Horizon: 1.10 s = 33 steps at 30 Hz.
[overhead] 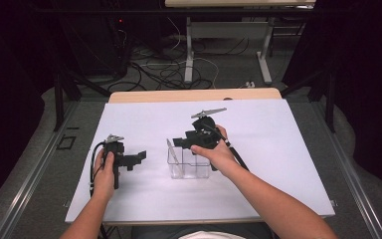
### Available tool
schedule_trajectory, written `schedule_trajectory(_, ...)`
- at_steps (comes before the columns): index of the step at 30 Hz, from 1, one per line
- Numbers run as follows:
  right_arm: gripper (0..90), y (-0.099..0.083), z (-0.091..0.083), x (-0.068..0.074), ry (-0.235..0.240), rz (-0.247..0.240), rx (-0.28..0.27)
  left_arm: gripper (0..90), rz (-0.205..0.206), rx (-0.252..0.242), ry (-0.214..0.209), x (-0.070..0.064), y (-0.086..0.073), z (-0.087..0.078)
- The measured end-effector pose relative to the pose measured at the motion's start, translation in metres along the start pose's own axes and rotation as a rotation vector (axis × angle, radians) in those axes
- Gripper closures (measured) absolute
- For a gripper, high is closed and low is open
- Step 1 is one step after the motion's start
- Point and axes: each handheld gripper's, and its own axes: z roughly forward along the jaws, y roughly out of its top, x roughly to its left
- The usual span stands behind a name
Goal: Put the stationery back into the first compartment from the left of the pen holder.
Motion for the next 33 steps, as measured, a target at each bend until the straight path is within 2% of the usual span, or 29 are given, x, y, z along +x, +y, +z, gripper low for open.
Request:
schedule_trajectory(5, 23.6, -0.002, -0.006, -0.006, -0.029, -0.01, -0.004, 0.5, 0.004, -0.002, 0.0, -0.001, 0.0, 0.0)
schedule_trajectory(9, 16.8, -0.003, -0.011, -0.016, -0.061, -0.018, -0.003, 0.5, 0.01, 0.002, 0.003, -0.001, -0.001, -0.001)
schedule_trajectory(10, 15.7, -0.004, -0.012, -0.019, -0.072, -0.021, -0.017, 0.5, 0.011, 0.0, 0.002, -0.001, -0.001, -0.001)
schedule_trajectory(12, 15.6, -0.004, -0.017, -0.025, -0.102, -0.024, -0.021, 0.5, 0.012, -0.005, 0.001, -0.001, -0.001, -0.002)
schedule_trajectory(15, 15.1, -0.005, -0.024, -0.033, -0.12, 0.003, -0.018, 0.5, 0.008, -0.007, -0.002, -0.002, 0.0, -0.003)
schedule_trajectory(19, 15.7, -0.007, -0.035, -0.049, -0.147, 0.009, -0.03, 0.5, 0.007, -0.01, -0.002, -0.001, 0.001, -0.002)
schedule_trajectory(20, 15.7, -0.008, -0.039, -0.052, -0.157, 0.035, -0.011, 0.5, 0.007, -0.013, -0.003, 0.0, 0.001, -0.002)
schedule_trajectory(25, 15.3, -0.014, -0.054, -0.074, -0.197, 0.07, -0.004, 0.5, -0.002, -0.013, -0.001, 0.0, 0.001, -0.001)
schedule_trajectory(33, 14.3, -0.024, -0.084, -0.107, -0.294, 0.099, -0.052, 0.5, -0.001, -0.012, 0.008, 0.002, 0.001, -0.002)
